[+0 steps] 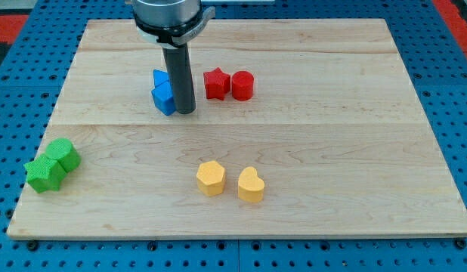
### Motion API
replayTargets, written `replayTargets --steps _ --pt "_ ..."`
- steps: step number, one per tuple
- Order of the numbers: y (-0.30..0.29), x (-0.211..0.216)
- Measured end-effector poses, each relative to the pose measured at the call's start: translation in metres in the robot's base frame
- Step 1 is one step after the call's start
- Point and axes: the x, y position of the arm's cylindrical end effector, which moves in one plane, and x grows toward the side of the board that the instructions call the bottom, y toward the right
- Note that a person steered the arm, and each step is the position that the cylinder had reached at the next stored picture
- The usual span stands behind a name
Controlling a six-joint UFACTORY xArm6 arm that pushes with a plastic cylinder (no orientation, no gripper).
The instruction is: Push the blue cube and blue triangle to the up
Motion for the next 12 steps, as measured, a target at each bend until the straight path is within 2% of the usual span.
replayTargets --steps 1,3,5,7,9,12 --pt "0.008 0.017" --pt "-0.041 0.000" --pt "-0.054 -0.023" --pt "-0.049 -0.071" --pt "-0.018 -0.128" --pt "-0.016 -0.206"
